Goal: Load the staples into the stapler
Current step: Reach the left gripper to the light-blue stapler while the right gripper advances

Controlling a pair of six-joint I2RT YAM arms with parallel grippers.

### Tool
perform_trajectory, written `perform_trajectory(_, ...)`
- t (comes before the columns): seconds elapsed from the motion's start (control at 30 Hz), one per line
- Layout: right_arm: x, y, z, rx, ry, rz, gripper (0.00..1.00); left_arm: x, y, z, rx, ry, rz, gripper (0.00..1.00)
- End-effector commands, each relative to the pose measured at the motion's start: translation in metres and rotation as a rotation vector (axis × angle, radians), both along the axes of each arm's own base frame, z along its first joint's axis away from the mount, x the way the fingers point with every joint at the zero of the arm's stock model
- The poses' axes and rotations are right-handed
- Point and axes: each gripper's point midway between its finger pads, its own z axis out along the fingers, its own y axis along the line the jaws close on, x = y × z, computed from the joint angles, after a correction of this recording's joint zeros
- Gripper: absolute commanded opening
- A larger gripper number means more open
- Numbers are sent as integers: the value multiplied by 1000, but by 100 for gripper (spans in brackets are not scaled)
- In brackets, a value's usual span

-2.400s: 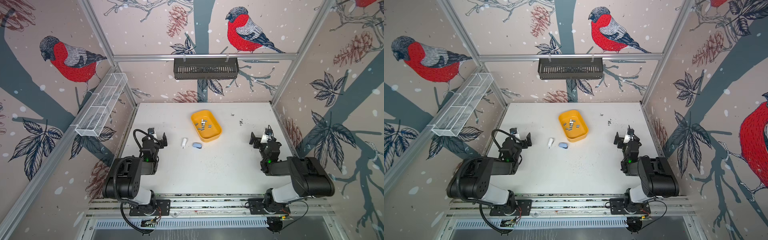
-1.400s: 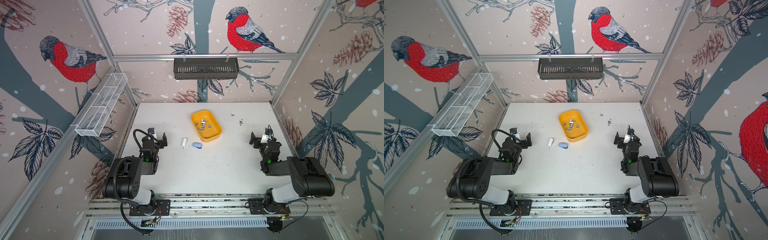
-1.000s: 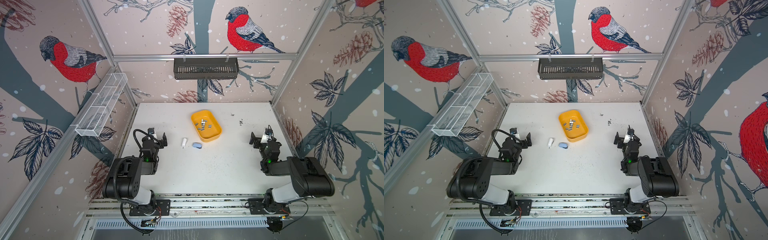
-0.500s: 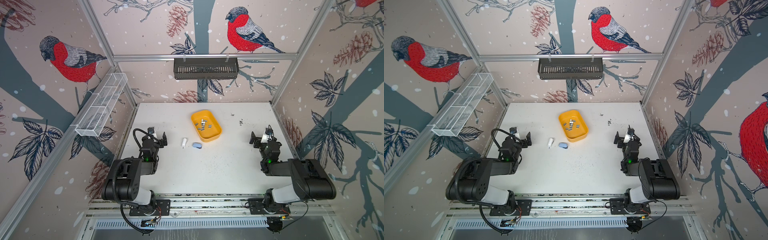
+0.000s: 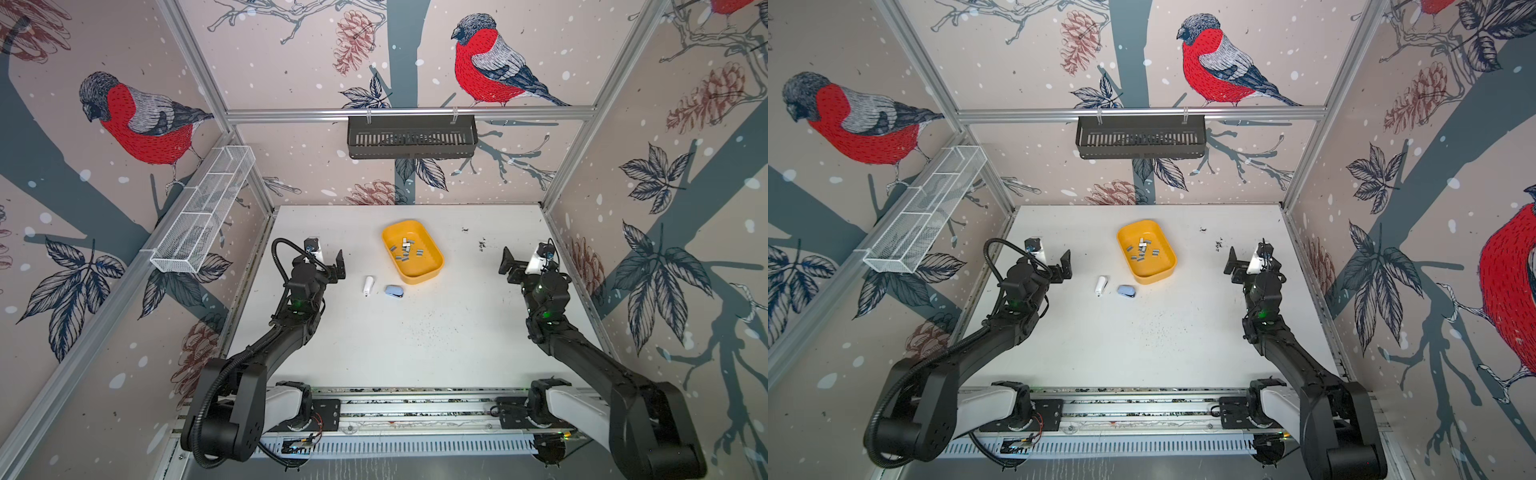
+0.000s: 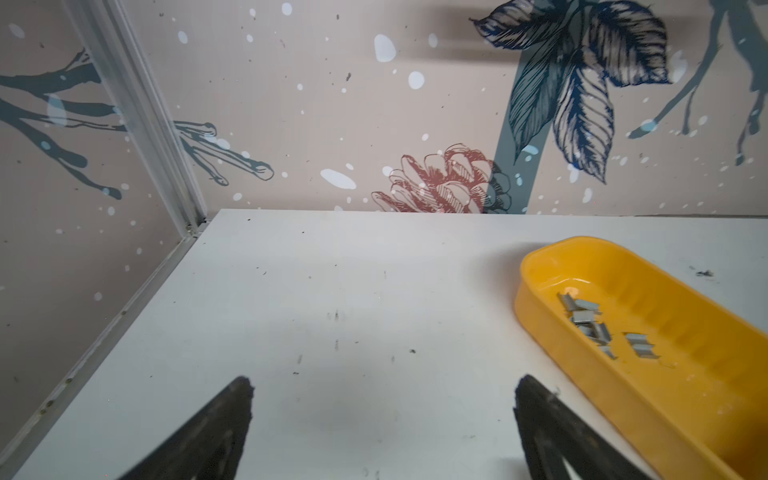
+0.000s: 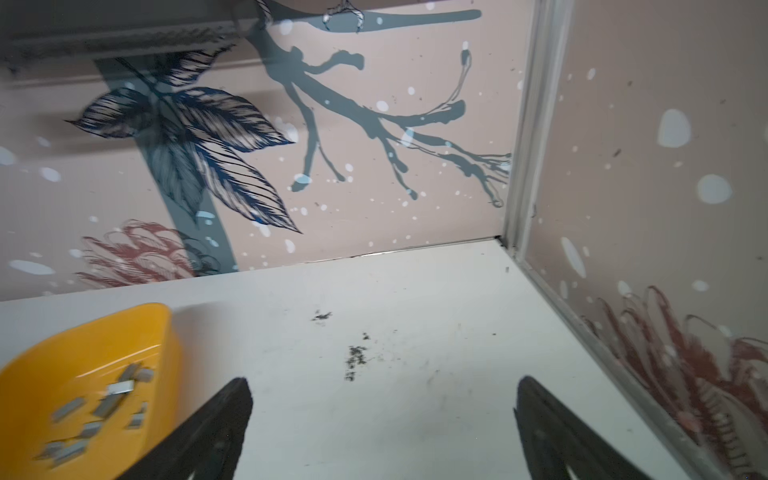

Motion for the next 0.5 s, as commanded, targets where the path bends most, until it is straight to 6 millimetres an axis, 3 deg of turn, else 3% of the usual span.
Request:
perform_trajectory(0.0,-13,28,-17,66,123,80,99,-6,-30,-8,-103,132,-92,97)
perform_trajectory(0.1,-27,61,-14,132,141,206,99,-16,-65,-7,-100,181,-191,97)
perform_trajectory(0.2,-39,81,-14,195,193,268,100,-32,-102,-6,-60,220,-340,98)
perform_trajectory(0.33,-53,96,-20,253,245,314,100,-49,-140,-17,25,303,-506,98)
perform_trajectory(0.47,-65,106,-26,261,266,385,100,-61,-162,-32,154,355,-608,97)
